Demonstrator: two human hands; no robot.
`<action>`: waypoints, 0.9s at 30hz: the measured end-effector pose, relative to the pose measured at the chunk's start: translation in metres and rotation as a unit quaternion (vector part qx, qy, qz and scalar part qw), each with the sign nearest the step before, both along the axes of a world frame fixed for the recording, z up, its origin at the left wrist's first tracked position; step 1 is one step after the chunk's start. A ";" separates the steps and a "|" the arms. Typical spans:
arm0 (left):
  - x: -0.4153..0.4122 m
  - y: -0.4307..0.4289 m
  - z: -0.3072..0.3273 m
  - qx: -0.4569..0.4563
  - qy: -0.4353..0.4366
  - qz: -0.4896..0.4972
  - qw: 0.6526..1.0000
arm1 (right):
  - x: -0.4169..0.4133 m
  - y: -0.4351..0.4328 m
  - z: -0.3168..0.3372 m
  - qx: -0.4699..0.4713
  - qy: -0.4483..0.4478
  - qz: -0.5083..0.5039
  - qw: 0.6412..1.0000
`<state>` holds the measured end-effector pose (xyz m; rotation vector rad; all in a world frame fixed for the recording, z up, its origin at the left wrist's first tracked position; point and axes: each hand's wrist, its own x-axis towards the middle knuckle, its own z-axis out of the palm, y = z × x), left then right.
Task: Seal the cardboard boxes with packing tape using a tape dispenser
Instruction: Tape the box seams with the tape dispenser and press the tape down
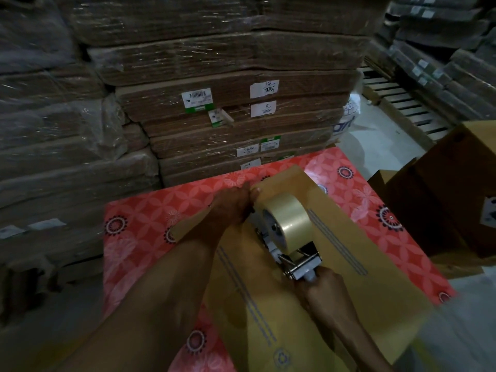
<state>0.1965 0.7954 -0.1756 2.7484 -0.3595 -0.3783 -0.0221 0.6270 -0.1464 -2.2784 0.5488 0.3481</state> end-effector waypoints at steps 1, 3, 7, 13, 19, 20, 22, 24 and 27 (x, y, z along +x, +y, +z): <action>0.001 -0.001 -0.002 0.023 -0.026 -0.015 0.999 | -0.008 -0.003 0.001 -0.009 0.007 -0.008 1.000; 0.002 -0.002 -0.006 0.055 -0.030 -0.029 0.998 | -0.021 -0.009 0.006 -0.007 0.008 -0.031 0.999; 0.008 -0.003 -0.018 0.074 -0.026 -0.028 0.997 | -0.030 -0.017 0.003 -0.026 0.016 -0.005 1.000; -0.006 -0.024 -0.025 0.088 -0.118 0.094 0.985 | -0.030 -0.018 -0.011 -0.049 0.007 -0.009 0.999; -0.040 -0.040 -0.047 0.071 -0.055 0.039 0.995 | -0.030 -0.020 -0.012 -0.029 -0.005 0.007 1.000; -0.038 -0.039 -0.050 0.075 -0.064 0.042 0.994 | -0.030 -0.020 -0.013 -0.025 -0.005 0.008 1.000; -0.032 -0.036 -0.049 0.082 -0.096 0.043 0.991 | -0.028 -0.019 -0.011 -0.018 -0.003 0.000 1.000; -0.028 -0.036 -0.047 0.102 -0.122 0.023 0.987 | -0.024 -0.017 -0.010 0.012 -0.007 -0.024 1.000; -0.015 -0.032 -0.048 0.104 -0.157 0.021 0.982 | -0.011 -0.012 -0.006 0.024 -0.018 -0.036 0.999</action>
